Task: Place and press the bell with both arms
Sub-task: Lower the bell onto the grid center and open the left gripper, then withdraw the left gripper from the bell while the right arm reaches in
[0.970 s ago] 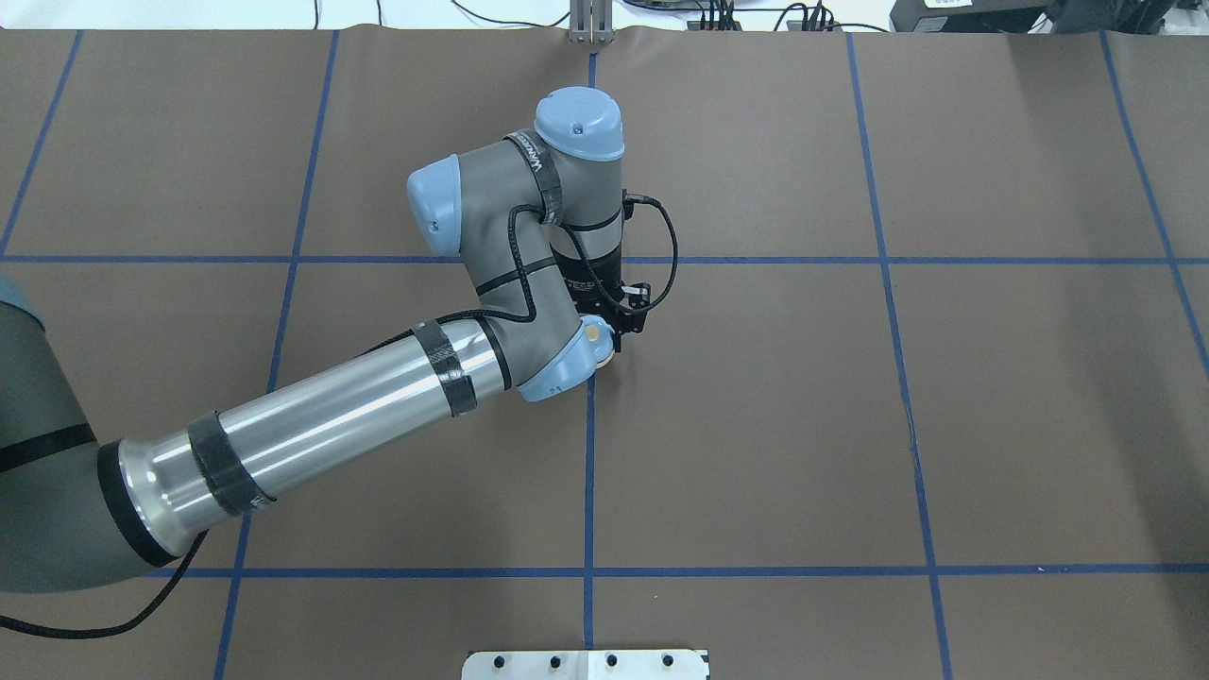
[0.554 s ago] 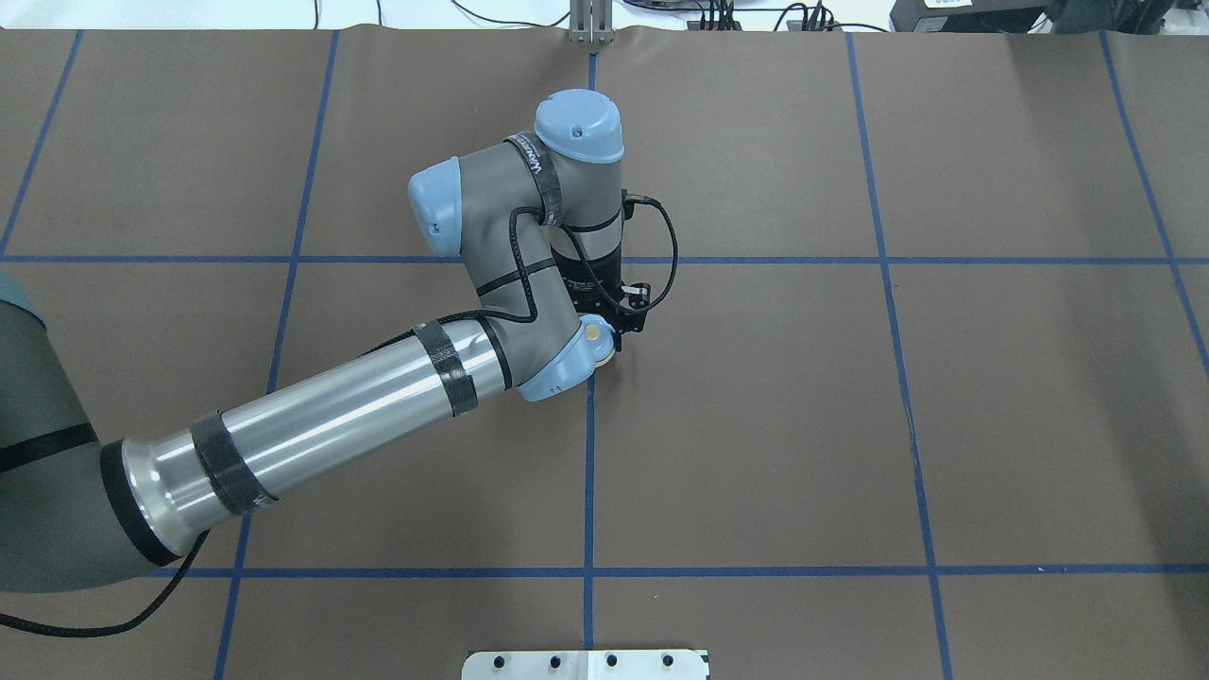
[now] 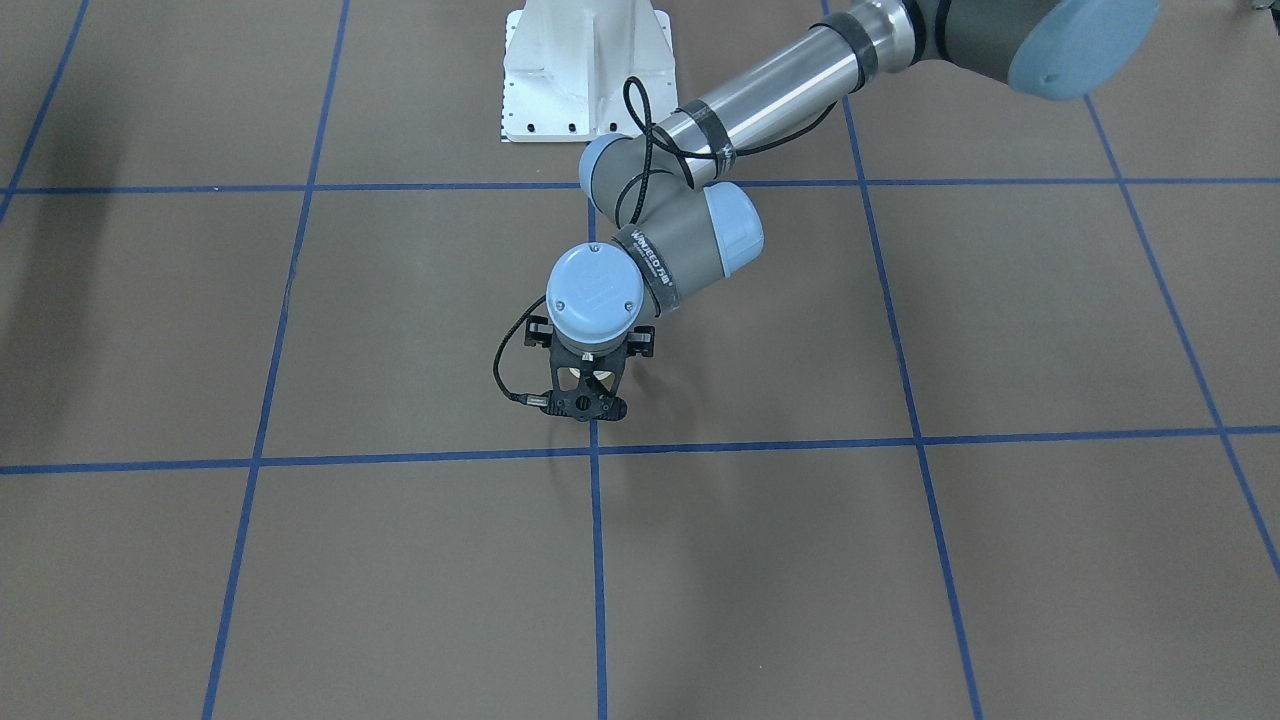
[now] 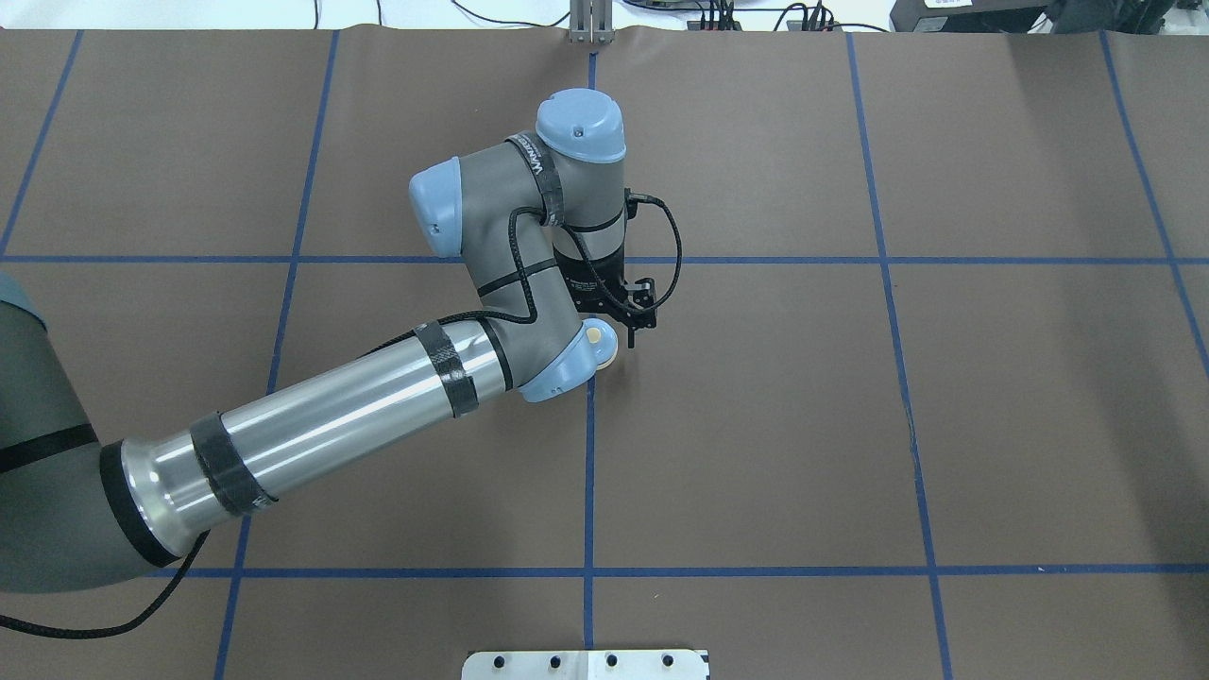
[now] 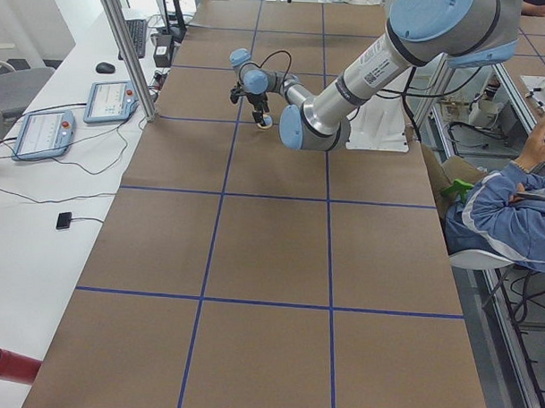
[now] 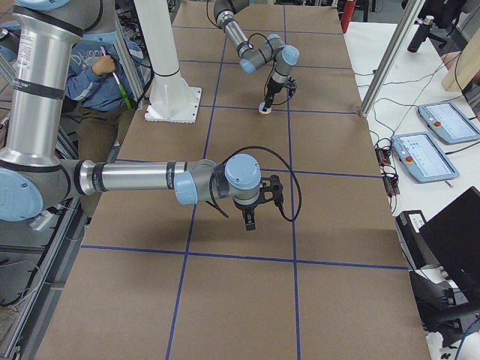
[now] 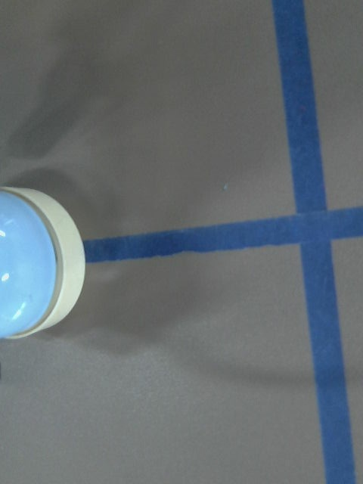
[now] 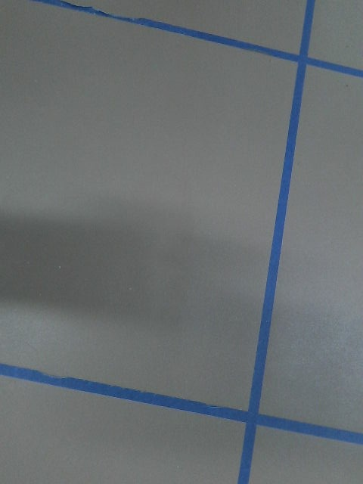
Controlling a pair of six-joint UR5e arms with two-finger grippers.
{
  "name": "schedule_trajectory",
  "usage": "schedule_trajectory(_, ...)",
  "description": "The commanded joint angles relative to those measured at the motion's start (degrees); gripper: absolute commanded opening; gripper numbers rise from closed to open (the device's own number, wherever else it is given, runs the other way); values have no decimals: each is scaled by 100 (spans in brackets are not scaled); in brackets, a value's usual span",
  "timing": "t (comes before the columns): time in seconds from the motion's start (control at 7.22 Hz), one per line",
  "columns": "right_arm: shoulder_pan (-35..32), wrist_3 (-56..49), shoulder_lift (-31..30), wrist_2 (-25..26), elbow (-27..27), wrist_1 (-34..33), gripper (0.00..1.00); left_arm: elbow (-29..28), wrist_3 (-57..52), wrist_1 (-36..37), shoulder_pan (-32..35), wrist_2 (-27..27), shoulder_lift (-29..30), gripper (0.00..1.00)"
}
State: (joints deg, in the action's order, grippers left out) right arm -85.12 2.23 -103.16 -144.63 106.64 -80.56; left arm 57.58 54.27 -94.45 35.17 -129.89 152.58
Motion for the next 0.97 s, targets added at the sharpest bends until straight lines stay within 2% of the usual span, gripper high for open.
schedule_trajectory(0.0,319,642,250,14,32,67,98,1038,275,293,243,-63,-505,99)
schedule_trajectory(0.14,643,1378,391,22,24,433,96,2245,294,557,288,-63,-1415,99)
schedule_trajectory(0.28,907,2351,636,75,23,880,84,3510,225,542,410,-80,-2564,99)
schedule_trajectory(0.42,1293,3361,821,119,58,1259,62,4376,111,472,542,-81,-3472,99)
schedule_trajectory(0.55,1897,4198,989,650,120,1654,43,4776,-221,471,726,-81,-3994,99)
schedule_trajectory(0.69,2634,4850,1260,1369,181,1675,31,4928,-485,471,911,-81,-4304,99)
schedule_trajectory(0.83,3276,5544,1724,1881,182,1649,22,5060,-679,498,1060,-81,-4542,99)
